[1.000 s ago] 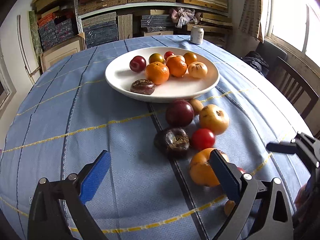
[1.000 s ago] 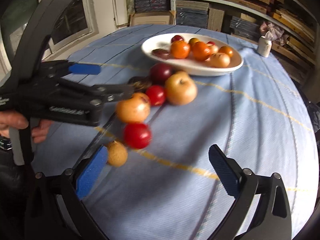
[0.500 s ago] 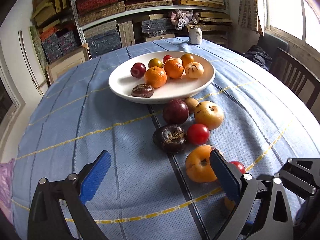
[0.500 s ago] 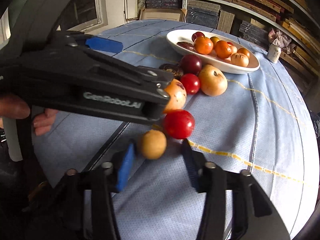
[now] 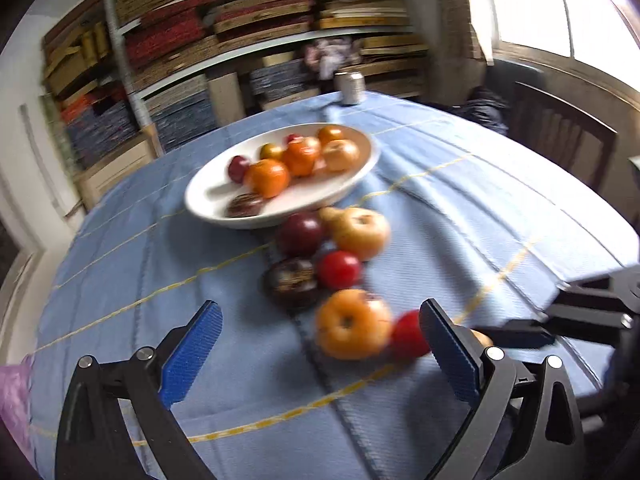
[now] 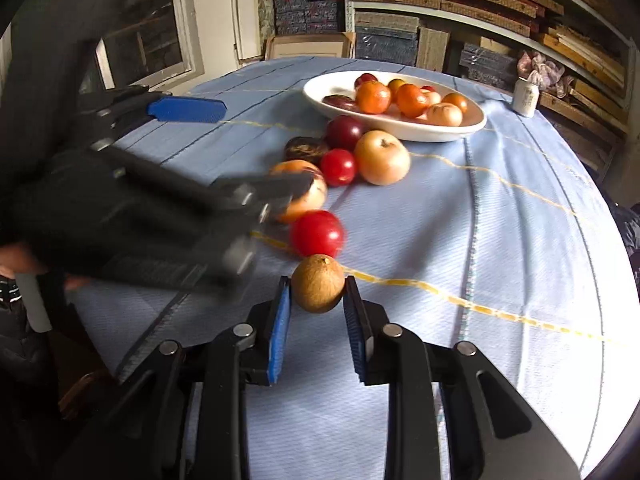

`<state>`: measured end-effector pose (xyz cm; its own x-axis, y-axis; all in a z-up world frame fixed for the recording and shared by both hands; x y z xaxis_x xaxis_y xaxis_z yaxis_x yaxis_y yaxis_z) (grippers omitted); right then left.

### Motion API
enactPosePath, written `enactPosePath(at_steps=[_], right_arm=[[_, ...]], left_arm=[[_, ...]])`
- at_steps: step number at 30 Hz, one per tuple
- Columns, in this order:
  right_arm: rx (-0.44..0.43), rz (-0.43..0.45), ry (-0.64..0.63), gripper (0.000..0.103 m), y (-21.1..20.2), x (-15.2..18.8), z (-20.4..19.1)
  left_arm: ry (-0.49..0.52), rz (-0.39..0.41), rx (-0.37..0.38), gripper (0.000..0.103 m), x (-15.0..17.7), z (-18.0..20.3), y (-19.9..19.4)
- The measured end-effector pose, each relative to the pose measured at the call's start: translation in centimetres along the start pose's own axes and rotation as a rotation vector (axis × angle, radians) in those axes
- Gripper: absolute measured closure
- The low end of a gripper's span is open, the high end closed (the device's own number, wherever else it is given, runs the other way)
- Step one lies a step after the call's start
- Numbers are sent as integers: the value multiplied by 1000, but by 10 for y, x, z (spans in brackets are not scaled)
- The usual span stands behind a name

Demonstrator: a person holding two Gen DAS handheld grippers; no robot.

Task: Organize fruits
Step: 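Grasp a small brown pear with the right tool while the left tool grasps an orange tomato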

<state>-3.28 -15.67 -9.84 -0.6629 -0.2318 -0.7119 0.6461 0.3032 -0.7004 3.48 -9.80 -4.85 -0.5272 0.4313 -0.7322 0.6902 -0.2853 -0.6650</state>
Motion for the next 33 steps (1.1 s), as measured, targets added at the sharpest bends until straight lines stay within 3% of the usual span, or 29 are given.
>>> enactPosePath(at_steps=[2,6,9,15,17,21,23,27,33], right_arm=[[9,-7,15,78,2,2,3],[-9,-1,13,78,-2,5,0],[-16,-2,-1,77,-4,6,-3],[-14,-2,1,77,0,5,-3],[-14,0,2,78,0,5,-2],[-13,5,15,77,-1,3,2],[-15,8,19,77,-1,3,2],[-12,8,14,77,-4,4,3],[8,43,53,77,-19,-1,17]], left_arm=[[22,-36,-44,3,3,3,14],[-128,-78,10,3,1,-16,23],[-165,-97,-26,3,5,-30,28],[-329,-170,73,4,12,-43,56],[-308,-172,88,5,9,-38,60],[-279,-140,127,58,5,-31,57],[-251,-138,87,58,6,-28,56],[-230,-84,110,58,4,-23,45],[-316,-36,155,59,4,-40,31]])
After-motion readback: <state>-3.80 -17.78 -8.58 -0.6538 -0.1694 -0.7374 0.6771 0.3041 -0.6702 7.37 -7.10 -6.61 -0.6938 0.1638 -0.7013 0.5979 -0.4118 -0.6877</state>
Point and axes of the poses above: each gripper's, at about its wrist camera, not at the fingertips, and y roughly the way its jaws point, z to its right, x to its underside, the point moved 4 cm from there along y, roughly the way its jaws point, and after that the axes turned 4 degrees about -y, right-handed, at the moved point
